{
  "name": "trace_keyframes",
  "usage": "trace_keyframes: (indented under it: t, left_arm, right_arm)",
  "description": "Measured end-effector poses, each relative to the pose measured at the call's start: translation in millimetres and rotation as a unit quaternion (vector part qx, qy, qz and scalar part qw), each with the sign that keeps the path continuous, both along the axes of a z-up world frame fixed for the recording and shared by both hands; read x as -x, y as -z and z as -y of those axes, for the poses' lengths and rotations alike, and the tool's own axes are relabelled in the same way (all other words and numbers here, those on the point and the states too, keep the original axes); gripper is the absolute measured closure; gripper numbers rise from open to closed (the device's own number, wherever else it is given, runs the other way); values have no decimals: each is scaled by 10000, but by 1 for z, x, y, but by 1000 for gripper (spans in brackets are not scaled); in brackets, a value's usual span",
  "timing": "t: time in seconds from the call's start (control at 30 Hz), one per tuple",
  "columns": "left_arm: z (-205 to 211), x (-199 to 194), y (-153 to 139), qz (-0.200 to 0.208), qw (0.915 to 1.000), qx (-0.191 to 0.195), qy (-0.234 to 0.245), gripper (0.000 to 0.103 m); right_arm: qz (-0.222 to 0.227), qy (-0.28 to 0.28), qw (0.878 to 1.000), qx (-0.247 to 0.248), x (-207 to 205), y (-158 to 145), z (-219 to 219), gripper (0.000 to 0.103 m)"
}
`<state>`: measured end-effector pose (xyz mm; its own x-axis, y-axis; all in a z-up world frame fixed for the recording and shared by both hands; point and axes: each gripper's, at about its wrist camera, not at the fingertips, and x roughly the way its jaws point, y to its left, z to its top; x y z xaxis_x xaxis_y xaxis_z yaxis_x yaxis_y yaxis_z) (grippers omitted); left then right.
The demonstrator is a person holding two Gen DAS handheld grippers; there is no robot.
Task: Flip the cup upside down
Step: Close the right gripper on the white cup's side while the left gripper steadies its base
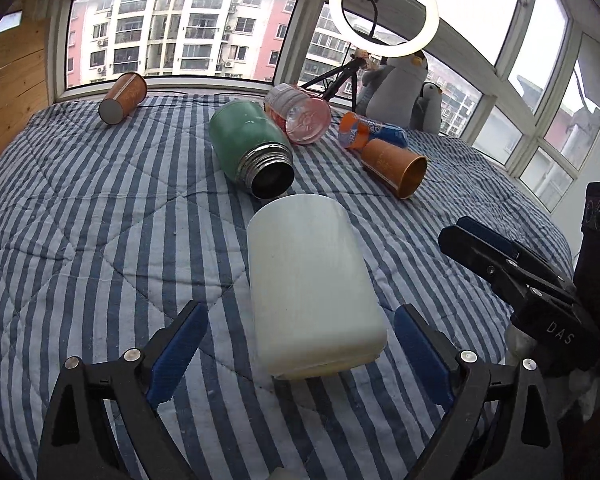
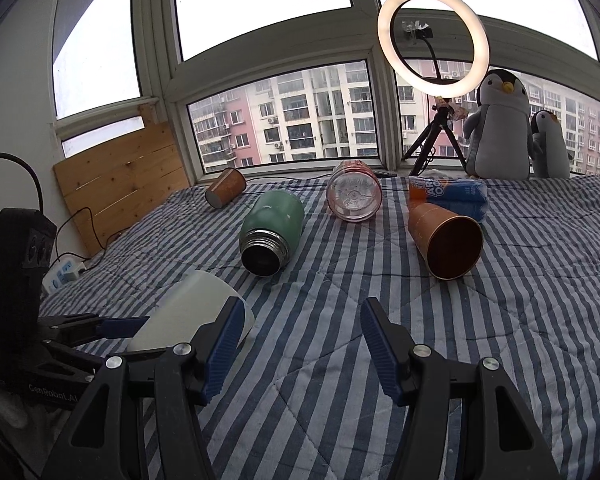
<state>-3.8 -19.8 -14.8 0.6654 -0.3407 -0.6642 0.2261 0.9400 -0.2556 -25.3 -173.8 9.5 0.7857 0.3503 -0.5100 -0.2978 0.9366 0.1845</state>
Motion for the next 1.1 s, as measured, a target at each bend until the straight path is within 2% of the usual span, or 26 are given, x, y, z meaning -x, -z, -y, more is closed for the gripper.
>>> trace_keyframes:
  t: [0.13,0.2,0.23,0.3,0.37,0.43,0.5,0.7,0.8,0.87,1.1]
  left_arm:
    - [-24,35,-5,613,9970,-477,-3,7]
    - [-34,40,-3,728,9952,-650,51,12]
    - [-35,41,-2,725,9950,-680,133,20]
    - [-37,40,1,745,9937,-793,285,27]
    - [-32,38,4,786,9917,-926,428,32]
    - [-27,34,9,753,9910,-927,605,35]
    - [-23,29,13,651,9914,-828,774,42]
    - [-12,21,20,595,9905,-835,917,52]
    - [-7,19,20,592,9892,-887,1003,61]
    - [-4,18,21,559,9885,-902,1075,67]
    - [1,18,18,573,9879,-968,1071,67]
  right_arm:
    - [-48,-268,9995,-152,14,7,-5,47]
    - [-51,-486,9987,-110,20,10,-13,47]
    - [-44,-581,9983,-45,23,13,-19,47]
    - [-19,-754,9971,104,29,17,-31,57]
    - [56,-899,9953,365,35,20,-45,62]
    - [169,-944,9938,568,40,20,-55,62]
    - [208,-1021,9924,649,42,20,-61,63]
    - [174,-1179,9887,910,46,26,-75,73]
    - [134,-1248,9868,1023,45,29,-81,74]
    - [68,-1269,9860,1080,41,31,-83,80]
    - [-24,-1252,9876,945,35,31,-79,83]
